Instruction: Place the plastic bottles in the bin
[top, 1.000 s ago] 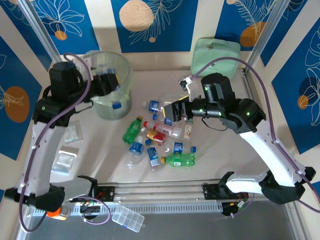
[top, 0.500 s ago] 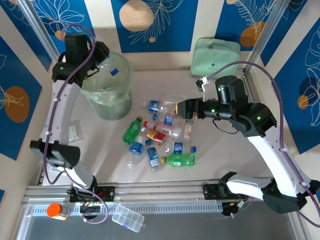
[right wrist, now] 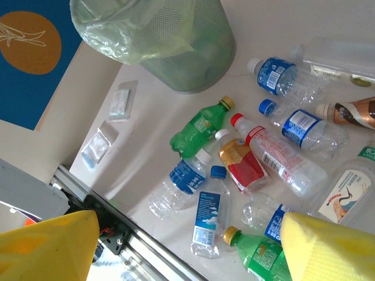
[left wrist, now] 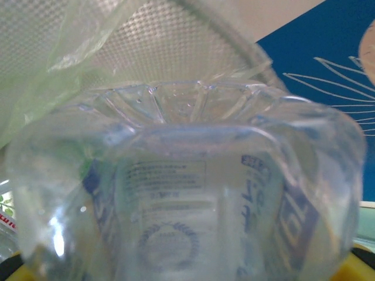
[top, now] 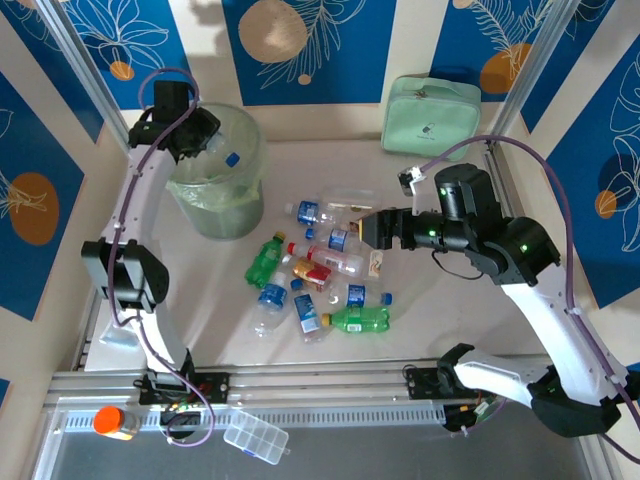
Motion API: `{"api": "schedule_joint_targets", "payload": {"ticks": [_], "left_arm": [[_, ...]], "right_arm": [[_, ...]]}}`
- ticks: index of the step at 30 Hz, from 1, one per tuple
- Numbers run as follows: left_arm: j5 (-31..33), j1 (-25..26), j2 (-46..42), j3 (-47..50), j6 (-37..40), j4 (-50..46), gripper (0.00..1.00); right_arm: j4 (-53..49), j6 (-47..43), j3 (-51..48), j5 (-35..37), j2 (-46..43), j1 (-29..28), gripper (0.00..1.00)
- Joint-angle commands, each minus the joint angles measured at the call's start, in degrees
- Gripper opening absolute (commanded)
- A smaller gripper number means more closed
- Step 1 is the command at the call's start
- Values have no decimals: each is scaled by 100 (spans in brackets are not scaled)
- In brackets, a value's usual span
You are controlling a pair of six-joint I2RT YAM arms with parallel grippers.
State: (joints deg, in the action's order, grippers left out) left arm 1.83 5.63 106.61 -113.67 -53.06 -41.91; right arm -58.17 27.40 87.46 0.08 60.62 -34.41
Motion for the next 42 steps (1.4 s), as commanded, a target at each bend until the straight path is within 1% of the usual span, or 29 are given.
{"api": "schedule_joint_targets", "payload": {"ticks": [1, 4, 6, 9, 15, 18, 20, 21, 28, 31, 36, 39, 42], "left_arm": [[-121, -45, 150, 398, -275, 263, 36], [-226, -35, 346, 617, -409, 317, 43], [-323, -27, 484, 750, -416, 419, 52], [-417, -27, 547, 929, -416, 508, 60], [-482, -27, 537, 1048, -389, 478, 83], [-476, -27, 504, 1029, -363, 399, 89], [-506, -27, 466, 1018, -346, 377, 91], [-529, -27, 442, 1001, -341, 369, 94], [-667, -18, 97, 580, -168, 353, 95], [-559, 47, -184, 388, -28, 266, 95], [-168, 221, -955, 387, 209, 47, 94], [99, 381, -1578, 688, 317, 33, 94], [79, 545, -2070, 807, 412, -224, 93]], "right_arm": [[-45, 106, -53, 54, -50, 31, 81], [-45, 109, -63, 54, -50, 31, 81], [-54, 109, -93, 54, -50, 31, 81], [-54, 112, -149, 71, -67, 31, 81], [-46, 123, -231, 86, -103, 38, 81], [-2, 111, -234, 64, -94, 44, 81], [-8, 93, -197, 31, -70, 40, 81], [-14, 84, -174, 28, -68, 40, 81], [-106, -28, 6, 36, -50, 40, 81], [-158, -84, 56, 28, -57, 40, 81], [-450, -344, 194, -133, 5, 2, 81], [-756, -551, 250, -37, 112, -201, 81], [-929, -698, 210, 80, 194, -438, 81]]}}
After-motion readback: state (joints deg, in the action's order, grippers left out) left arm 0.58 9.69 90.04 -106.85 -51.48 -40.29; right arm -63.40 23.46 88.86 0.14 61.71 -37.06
